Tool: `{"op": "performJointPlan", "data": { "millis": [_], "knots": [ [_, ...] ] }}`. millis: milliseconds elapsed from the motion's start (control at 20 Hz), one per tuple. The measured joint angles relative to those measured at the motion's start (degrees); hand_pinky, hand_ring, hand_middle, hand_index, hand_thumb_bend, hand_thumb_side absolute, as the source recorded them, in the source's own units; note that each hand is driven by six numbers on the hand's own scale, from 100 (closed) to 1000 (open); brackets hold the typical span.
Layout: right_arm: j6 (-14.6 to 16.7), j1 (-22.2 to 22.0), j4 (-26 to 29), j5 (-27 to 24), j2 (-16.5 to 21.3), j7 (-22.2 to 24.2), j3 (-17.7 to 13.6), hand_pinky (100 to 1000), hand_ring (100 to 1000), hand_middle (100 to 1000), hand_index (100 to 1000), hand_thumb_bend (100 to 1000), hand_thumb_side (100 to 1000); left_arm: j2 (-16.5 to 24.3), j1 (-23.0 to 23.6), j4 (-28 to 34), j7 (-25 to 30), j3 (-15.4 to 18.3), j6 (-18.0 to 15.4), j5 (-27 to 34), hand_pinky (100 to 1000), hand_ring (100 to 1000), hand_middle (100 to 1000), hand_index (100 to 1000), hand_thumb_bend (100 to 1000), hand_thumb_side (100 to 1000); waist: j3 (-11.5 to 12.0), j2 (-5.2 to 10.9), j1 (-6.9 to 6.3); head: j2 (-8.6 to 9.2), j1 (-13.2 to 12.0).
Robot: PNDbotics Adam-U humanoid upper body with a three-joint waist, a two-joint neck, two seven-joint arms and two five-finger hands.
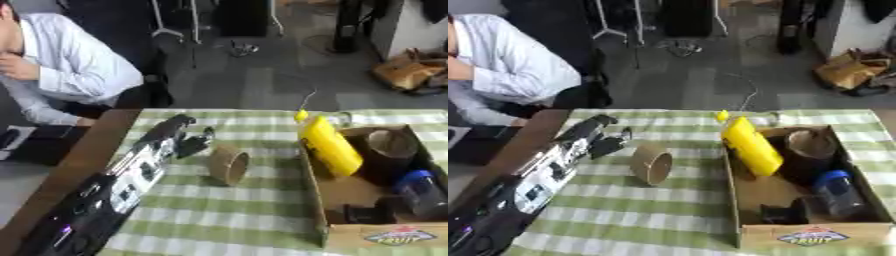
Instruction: Pick up objects on the table and place them in the box.
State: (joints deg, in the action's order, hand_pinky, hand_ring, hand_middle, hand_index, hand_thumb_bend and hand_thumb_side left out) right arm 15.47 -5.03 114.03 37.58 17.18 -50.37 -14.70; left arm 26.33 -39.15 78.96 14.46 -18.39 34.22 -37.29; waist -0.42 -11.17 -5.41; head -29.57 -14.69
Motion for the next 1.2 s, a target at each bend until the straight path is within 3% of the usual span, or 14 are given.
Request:
{"op": "performJointPlan", "data": {
  "millis": [50, 100, 150, 200, 300, 700, 1200],
  "knots": [
    [0.0, 0.0, 0.0, -0.1, 0.0, 0.1, 0.1, 919, 1000, 940, 918, 127, 1000, -0.4, 0.1, 0.0, 0.5, -0.1, 0.3, 0.6, 1000, 1000, 1000, 1000, 519, 1000, 0.0, -0.07, 0.00, 0.04, -0.1],
    [-0.1, 0.0, 0.0, -0.2, 0.0, 0.1, 0.2, 920, 1000, 940, 917, 126, 1000, -0.8, 0.1, 0.0, 1.6, -0.2, 0.5, 1.4, 1000, 1000, 1000, 1000, 608, 1000, 0.0, -0.13, 0.01, 0.09, -0.2],
    [-0.1, 0.1, 0.0, -0.3, 0.0, 0.2, 0.3, 920, 1000, 940, 917, 126, 1000, -1.0, 0.1, 0.0, 2.8, -0.3, 0.7, 2.1, 1000, 1000, 1000, 1000, 608, 1000, 0.0, -0.16, 0.01, 0.20, -0.3],
    [-0.1, 0.2, 0.0, -0.4, 0.0, 0.2, 0.3, 920, 1000, 939, 915, 127, 1000, -1.1, 0.1, 0.0, 4.1, -0.4, 0.9, 2.8, 1000, 1000, 1000, 1000, 676, 1000, 0.0, -0.17, 0.01, 0.28, -0.3],
    [-0.3, 0.3, 0.0, -0.4, -0.1, 0.4, 0.3, 920, 1000, 938, 911, 128, 1000, -1.2, 0.1, 0.1, 6.3, -0.5, 1.3, 3.5, 1000, 1000, 1000, 1000, 726, 1000, 0.0, -0.19, 0.01, 0.48, -0.4],
    [-0.4, 0.5, 0.0, -0.4, -0.3, 0.8, 0.6, 919, 1000, 933, 891, 120, 1000, -1.2, -0.1, -0.1, 11.7, -0.8, 2.1, -0.3, 1000, 1000, 1000, 1000, 751, 1000, 0.0, -0.48, 0.01, 0.58, -0.8],
    [-0.7, 0.8, 0.0, -0.9, -0.7, 1.3, 1.0, 918, 1000, 931, 885, 116, 1000, -1.4, -1.3, -2.8, 16.3, -1.1, 0.3, -13.3, 1000, 1000, 1000, 1000, 771, 1000, 0.0, -0.51, 0.03, 0.58, -0.9]
  ]
}}
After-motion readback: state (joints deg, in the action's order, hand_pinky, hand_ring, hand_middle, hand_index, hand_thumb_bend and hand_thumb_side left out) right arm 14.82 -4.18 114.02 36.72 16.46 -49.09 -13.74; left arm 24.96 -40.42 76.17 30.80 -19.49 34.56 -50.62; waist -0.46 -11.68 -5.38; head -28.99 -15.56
